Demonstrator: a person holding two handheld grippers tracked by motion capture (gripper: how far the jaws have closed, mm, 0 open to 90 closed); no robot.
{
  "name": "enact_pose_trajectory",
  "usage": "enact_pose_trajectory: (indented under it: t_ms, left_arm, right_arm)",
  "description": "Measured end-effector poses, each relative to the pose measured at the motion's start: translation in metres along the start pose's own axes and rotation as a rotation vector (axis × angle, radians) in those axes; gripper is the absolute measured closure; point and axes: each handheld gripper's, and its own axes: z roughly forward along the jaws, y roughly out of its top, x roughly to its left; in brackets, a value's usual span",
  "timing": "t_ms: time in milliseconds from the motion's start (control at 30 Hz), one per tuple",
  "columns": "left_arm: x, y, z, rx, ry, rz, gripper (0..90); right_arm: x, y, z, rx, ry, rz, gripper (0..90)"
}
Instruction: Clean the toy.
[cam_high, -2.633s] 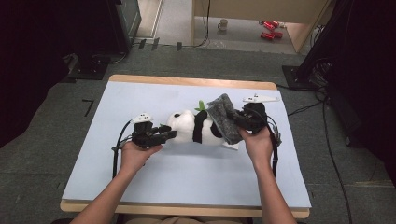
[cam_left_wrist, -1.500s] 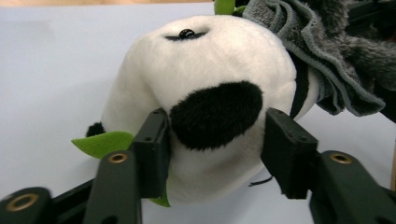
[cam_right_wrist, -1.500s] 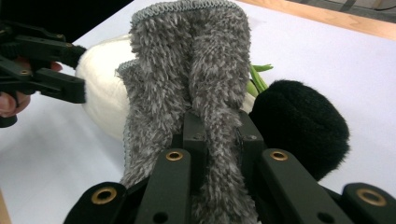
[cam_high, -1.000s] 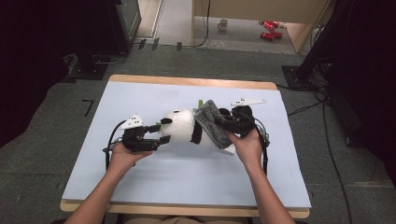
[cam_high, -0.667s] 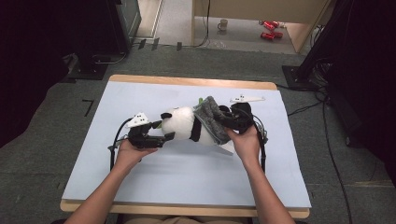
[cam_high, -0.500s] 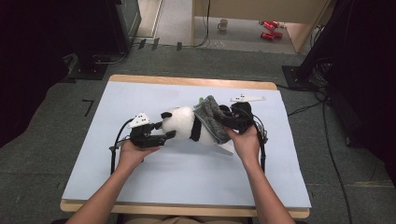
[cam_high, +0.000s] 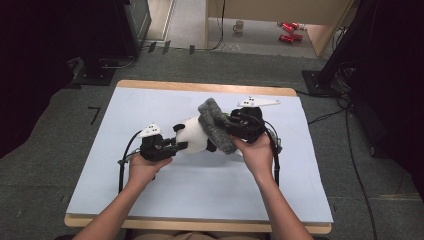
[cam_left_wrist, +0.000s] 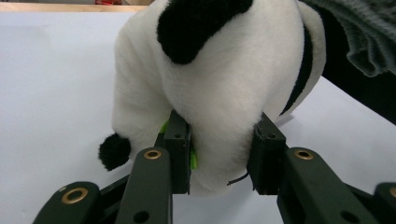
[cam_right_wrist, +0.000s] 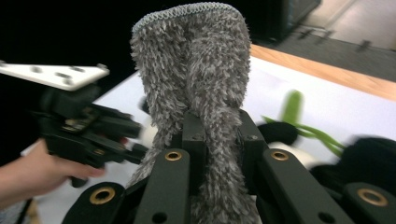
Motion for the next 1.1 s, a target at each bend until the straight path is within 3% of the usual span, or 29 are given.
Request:
enact_pose_trajectory:
  t_ms: [233, 333, 400, 467, 567, 733, 800, 867, 967, 1100]
  left_arm:
    - [-0.004, -0.004, -0.001, 0.003, 0.002, -0.010, 64.9]
    - [-0.006, -0.006, 0.000, 0.003, 0.002, -0.006, 64.6]
    - [-0.008, -0.006, 0.001, 0.008, 0.018, 0.018, 64.3]
    - [-0.009, -0.006, 0.002, 0.035, 0.050, 0.034, 64.0]
    - [-0.006, -0.008, 0.003, 0.047, 0.060, 0.021, 63.8]
    - [0.002, -0.007, 0.003, 0.056, 0.052, -0.001, 63.8]
    - [0.001, -0.007, 0.004, 0.058, 0.064, 0.033, 63.8]
    - [0.000, -0.007, 0.005, 0.065, 0.071, 0.052, 63.7]
    - [0.005, -0.006, 0.005, 0.076, 0.064, 0.043, 63.6]
    - [0.007, -0.004, 0.005, 0.082, 0.059, 0.040, 63.5]
  right_arm:
    - [0.028, 0.000, 0.016, 0.009, 0.077, -0.041, 78.9]
    - [0.028, -0.009, 0.034, 0.027, 0.082, -0.026, 78.8]
    - [0.024, -0.017, 0.046, 0.051, 0.091, -0.007, 78.8]
    - [0.020, -0.025, 0.057, 0.078, 0.054, -0.023, 77.9]
    - [0.012, -0.033, 0.063, 0.072, 0.023, -0.051, 77.0]
    - [-0.001, -0.034, 0.057, 0.103, -0.078, -0.088, 77.6]
    - [-0.010, -0.037, 0.053, 0.102, -0.059, -0.045, 77.9]
    - [-0.014, -0.038, 0.049, 0.109, -0.059, -0.034, 78.1]
    - [-0.013, -0.036, 0.045, 0.112, -0.084, -0.061, 78.1]
    - [-0.019, -0.035, 0.038, 0.104, -0.090, -0.045, 78.2]
